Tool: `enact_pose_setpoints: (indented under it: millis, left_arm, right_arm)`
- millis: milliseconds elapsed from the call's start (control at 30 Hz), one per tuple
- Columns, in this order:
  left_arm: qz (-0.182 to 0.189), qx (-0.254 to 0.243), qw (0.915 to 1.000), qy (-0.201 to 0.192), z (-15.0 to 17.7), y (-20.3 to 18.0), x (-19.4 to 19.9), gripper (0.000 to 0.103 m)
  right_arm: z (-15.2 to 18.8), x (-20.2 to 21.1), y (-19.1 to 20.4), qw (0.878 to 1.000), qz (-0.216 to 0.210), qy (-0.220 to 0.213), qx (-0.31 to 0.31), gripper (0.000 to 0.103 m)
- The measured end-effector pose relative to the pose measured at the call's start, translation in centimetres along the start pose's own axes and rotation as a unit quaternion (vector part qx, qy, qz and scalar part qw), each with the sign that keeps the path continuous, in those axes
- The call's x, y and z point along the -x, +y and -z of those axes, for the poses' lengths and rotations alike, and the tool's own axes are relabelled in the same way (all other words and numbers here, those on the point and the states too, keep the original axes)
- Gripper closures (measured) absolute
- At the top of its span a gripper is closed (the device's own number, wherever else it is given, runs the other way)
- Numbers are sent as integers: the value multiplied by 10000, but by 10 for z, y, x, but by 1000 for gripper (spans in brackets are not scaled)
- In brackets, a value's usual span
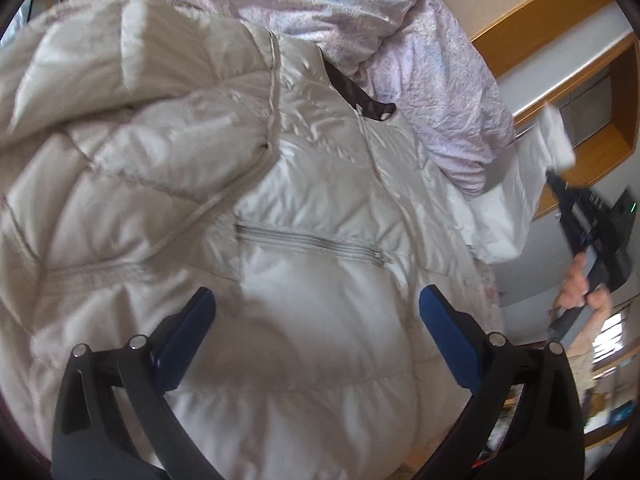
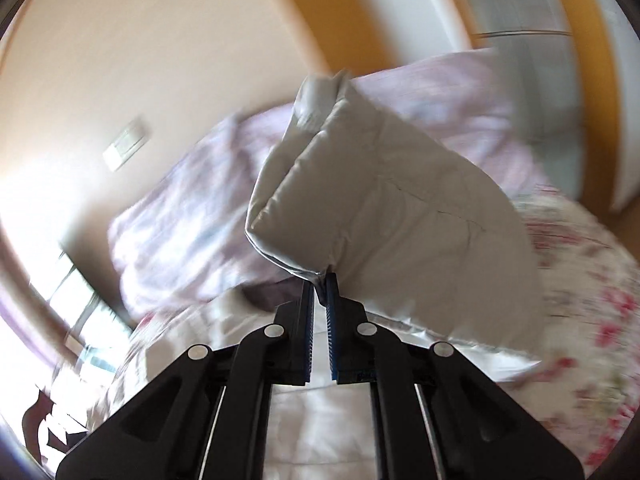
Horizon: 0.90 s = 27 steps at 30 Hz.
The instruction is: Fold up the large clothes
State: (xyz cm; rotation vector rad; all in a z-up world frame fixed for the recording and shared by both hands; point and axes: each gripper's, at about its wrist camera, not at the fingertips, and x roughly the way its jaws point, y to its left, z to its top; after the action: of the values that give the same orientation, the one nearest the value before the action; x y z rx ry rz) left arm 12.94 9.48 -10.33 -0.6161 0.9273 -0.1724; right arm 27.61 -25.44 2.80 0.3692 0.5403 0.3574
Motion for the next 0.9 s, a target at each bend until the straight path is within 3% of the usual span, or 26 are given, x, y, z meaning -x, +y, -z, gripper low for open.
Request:
enact_pose_setpoints:
  millis: [100,233,433,500,567,600,633,867,900]
  left_arm:
    - [-468,-313,9982,-229,-3,-5,8,2]
    - [-810,-502,9948,-357,-8,-6,12,2]
    - [-1204,-819,9885,-417,-9,-8,16,2]
    - [-1341,-894,9857,-494,-9,-6,19,2]
    - [-1368,-868,9856,-485,-11,-4,19,2]
    - [-1334,-849,9864,-458,-11,-3,18,2]
    - [-1274,-824,9876,-408,-12,-2,16,2]
    - [-1283,-963,9866,-305,-10,-6,11,2]
    - [-1292,-974,9863,-325,-9,-6,13,2]
  right_arm:
    - [17,-40,43,9980,-369,424,299,97]
    - [55,-96,84,9899,-688,1100,579,98]
    - [124,-153,114,9681,-339,2117,1301,98]
    - [122,-150,110,9701,-181,1975,1398,94]
    - [117,-142,110,9724,8,1756,1538,69]
    - [114,-140,111,9725,119,1661,1632,48]
    - [114,-141,111,9715,209,1603,1734,44]
    - [145,-188,131,9450,684,1934,2549,44]
    - [150,-196,131,9400,852,1984,2641,52]
